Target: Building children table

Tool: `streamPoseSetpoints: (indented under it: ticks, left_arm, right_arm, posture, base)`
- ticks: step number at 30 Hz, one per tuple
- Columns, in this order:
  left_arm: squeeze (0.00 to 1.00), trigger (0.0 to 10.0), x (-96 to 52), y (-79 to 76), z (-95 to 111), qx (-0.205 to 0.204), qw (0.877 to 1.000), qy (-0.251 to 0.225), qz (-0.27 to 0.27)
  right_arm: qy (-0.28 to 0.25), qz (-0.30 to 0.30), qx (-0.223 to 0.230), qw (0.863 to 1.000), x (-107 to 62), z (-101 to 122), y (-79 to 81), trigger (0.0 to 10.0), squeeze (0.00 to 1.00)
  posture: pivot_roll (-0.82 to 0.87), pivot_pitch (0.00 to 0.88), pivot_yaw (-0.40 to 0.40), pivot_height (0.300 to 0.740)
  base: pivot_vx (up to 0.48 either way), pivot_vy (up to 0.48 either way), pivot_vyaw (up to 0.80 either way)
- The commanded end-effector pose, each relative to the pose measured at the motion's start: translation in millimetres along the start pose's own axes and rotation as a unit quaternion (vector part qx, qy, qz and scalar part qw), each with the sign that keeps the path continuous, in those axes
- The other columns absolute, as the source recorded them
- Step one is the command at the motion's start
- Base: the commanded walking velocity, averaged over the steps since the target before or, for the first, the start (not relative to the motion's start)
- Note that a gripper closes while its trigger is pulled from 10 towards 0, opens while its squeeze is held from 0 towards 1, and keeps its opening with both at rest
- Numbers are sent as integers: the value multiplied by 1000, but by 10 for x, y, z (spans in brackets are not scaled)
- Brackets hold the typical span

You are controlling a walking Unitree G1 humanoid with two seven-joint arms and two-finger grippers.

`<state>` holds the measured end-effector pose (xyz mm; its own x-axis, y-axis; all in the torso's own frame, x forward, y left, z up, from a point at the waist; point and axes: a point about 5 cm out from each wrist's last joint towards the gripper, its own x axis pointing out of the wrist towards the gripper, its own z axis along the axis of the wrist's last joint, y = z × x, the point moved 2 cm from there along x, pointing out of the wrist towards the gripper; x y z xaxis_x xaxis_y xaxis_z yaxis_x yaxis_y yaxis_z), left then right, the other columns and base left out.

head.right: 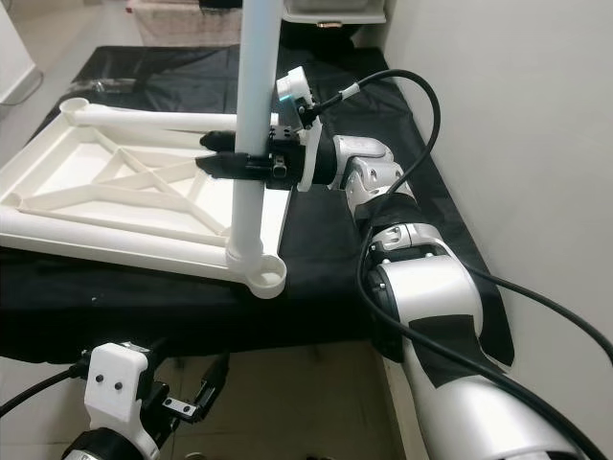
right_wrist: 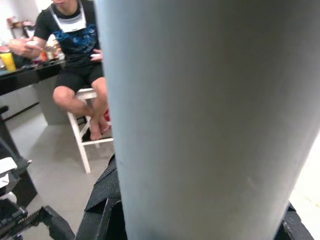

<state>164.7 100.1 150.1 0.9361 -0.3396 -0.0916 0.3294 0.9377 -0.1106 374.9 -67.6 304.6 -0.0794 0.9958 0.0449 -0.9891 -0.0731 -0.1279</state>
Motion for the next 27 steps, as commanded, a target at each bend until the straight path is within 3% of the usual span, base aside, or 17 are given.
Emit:
streamPoseSetpoints:
  ticks: [1,6,16,27]
  left_arm:
    - [0,10000,-24,-18,-2,3,1000,5,-4]
    - [0,10000,-34,-54,96,8,1000,-11,-7]
    - [0,10000,-5,-21,110,52,998,-14,-12]
    - [0,10000,32,-19,90,53,999,-13,-8]
  right_arm:
    - [25,10,-5,1000,5,-18,10,10000,0]
    - [73,12,-22,997,-33,-139,21,10000,0]
    - [103,12,-38,994,-96,-162,25,10000,0]
    - [132,23,-41,990,-124,-229,55,10000,0]
  posture:
    - [133,237,-38,740]
    - [145,257,-32,740]
    - [140,256,-20,740]
    - [134,243,-24,740]
  base:
    - [0,0,0]
    - [0,0,0]
    - [0,0,0]
    - [0,0,0]
